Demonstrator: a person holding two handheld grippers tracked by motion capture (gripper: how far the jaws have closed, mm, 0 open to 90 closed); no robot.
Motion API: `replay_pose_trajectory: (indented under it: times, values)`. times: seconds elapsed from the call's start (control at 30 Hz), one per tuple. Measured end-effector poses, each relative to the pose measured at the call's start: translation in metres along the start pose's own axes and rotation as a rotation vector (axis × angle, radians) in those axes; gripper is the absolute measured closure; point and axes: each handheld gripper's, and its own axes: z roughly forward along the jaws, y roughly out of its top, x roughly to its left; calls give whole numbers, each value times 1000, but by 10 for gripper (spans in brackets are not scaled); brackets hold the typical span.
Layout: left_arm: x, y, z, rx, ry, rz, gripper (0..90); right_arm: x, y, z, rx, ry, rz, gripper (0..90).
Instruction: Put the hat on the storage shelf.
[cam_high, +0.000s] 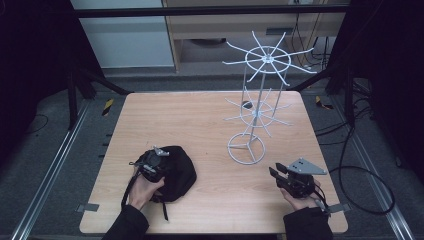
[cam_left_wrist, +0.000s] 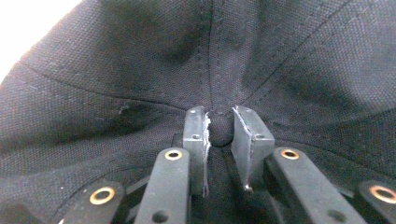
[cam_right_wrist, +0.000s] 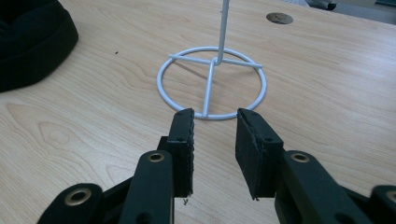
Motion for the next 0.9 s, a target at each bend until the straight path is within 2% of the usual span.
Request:
replay_pose_trajectory:
  times: [0.13, 0.2, 0.23, 0.27, 0.33, 0.4, 0.6, 0.63, 0.67, 0.7, 0.77, 0.9]
  values:
    - [2, -2, -9, -54, -19, -6, 748, -1, 0, -1, -1, -1, 3, 672]
    - [3, -3, -19, -96, -41, -19, 748, -2, 0, -1, -2, -1, 3, 672]
    - [4, -4, -31, -129, -48, -17, 748, -2, 0, -1, -3, -1, 3, 673]
    - [4, -4, -31, -129, -48, -17, 748, -2, 0, -1, -3, -1, 3, 673]
    - [5, -5, -42, -169, -52, -17, 748, -2, 0, -1, -3, -1, 4, 672]
    - [7, -6, -54, -220, -56, -33, 748, -2, 0, -1, -3, -1, 3, 672]
    - [12, -7, -85, -347, -58, -43, 748, -3, 0, -1, -2, -4, 5, 672]
    - [12, -7, -96, -390, -55, -43, 749, -3, -1, -1, -3, -6, 5, 673]
    - [12, -7, -96, -390, -55, -43, 748, -3, -1, -1, -3, -6, 5, 673]
    - [12, -6, -103, -414, -51, -42, 748, -3, -1, -1, -3, -6, 4, 674]
    - [13, -7, -112, -459, -73, -51, 749, -4, -1, -2, -4, -9, 5, 675]
    - [11, -5, -132, -550, -91, -54, 749, -5, -1, -2, -6, -15, 7, 676]
